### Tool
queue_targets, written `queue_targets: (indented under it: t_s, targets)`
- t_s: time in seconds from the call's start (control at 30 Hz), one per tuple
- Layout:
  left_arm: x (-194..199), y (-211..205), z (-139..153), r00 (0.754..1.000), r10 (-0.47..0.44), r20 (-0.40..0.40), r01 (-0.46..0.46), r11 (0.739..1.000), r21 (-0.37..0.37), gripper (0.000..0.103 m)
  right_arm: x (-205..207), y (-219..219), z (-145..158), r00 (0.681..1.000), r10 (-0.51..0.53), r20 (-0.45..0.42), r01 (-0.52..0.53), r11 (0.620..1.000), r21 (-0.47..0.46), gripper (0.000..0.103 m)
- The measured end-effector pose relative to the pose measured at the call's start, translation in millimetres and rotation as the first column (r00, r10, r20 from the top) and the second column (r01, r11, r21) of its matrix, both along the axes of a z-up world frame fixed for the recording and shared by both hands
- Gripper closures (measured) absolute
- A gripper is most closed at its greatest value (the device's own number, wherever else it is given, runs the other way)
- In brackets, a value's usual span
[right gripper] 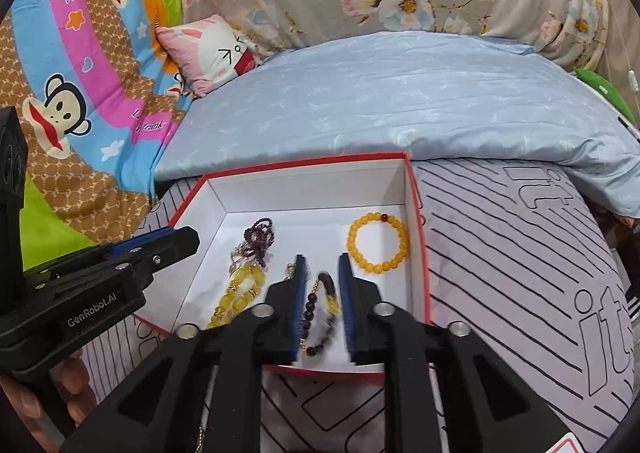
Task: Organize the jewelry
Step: 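Lower both bracelets into the red box and open both grippers, then grasp the gold bangle with the left gripper while the right grasps the red bead bracelet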
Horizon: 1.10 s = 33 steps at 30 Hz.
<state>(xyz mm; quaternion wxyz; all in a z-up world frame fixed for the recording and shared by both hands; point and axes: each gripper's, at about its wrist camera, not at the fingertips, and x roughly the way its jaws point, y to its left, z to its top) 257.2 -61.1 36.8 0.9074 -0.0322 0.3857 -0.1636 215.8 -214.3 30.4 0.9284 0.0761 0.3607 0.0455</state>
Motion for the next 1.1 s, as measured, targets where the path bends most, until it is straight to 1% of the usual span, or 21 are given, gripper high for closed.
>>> queue_targets:
  t_s: [0.03, 0.07, 0.13, 0.23, 0.37, 0.47, 0.6, 0.67, 0.9, 1.0, 1.1]
  targets:
    - [-1.3, 3.0, 1.2, 1.000, 0.015, 0.007, -0.015, 1.000, 0.003, 0.061, -2.1, -1.1, 1.6, 1.000, -0.007, 0.007, 0.007, 1.000, 0.001, 0.075]
    - [-3.3, 4.6, 3.3, 1.000, 0.023, 0.015, -0.023, 1.000, 0.003, 0.057, -5.0, -2.1, 3.7, 1.000, -0.011, 0.014, 0.011, 1.000, 0.002, 0.074]
    - [-10.1, 9.5, 6.3, 0.999, 0.033, 0.035, -0.034, 0.999, 0.017, 0.057, -12.9, -3.7, 7.7, 1.000, -0.016, 0.025, 0.016, 1.000, 0.001, 0.070]
    - [-22.2, 16.9, 7.6, 0.997, 0.054, 0.054, -0.057, 0.997, 0.043, 0.057, -27.3, -4.6, 11.3, 0.999, -0.018, 0.036, 0.018, 1.000, 0.005, 0.068]
    - [-38.9, 31.9, 5.8, 0.996, 0.079, 0.039, -0.081, 0.996, 0.032, 0.057, -50.2, -3.5, 11.3, 0.999, -0.015, 0.029, 0.014, 1.000, 0.013, 0.068]
    - [-52.5, 42.8, 4.2, 0.993, 0.110, 0.038, -0.111, 0.993, 0.037, 0.057, -65.0, -2.1, 9.6, 1.000, -0.015, 0.021, 0.015, 1.000, 0.015, 0.068]
    - [-74.1, 56.0, -0.1, 0.992, 0.126, 0.020, -0.127, 0.991, 0.032, 0.057, -86.6, -1.3, 5.8, 1.000, -0.013, 0.005, 0.013, 1.000, 0.026, 0.068]
    - [-83.7, 60.2, -3.4, 0.990, 0.137, 0.015, -0.137, 0.990, 0.040, 0.057, -96.9, -0.2, 3.8, 1.000, -0.016, 0.000, 0.016, 1.000, 0.017, 0.068]
    - [-117.7, 63.6, -31.4, 0.988, 0.155, -0.024, -0.152, 0.983, 0.106, 0.057, -128.3, -3.0, -13.4, 0.998, -0.035, -0.046, 0.036, 0.999, 0.012, 0.068]
    - [-125.5, 62.7, -48.2, 0.985, 0.163, -0.052, -0.155, 0.979, 0.134, 0.057, -136.1, -4.8, -24.9, 0.996, -0.045, -0.076, 0.046, 0.999, 0.015, 0.068]
    - [-128.2, 63.7, -63.0, 0.982, 0.168, -0.081, -0.155, 0.978, 0.142, 0.057, -141.2, -5.8, -34.6, 0.994, -0.053, -0.100, 0.056, 0.998, 0.019, 0.068]
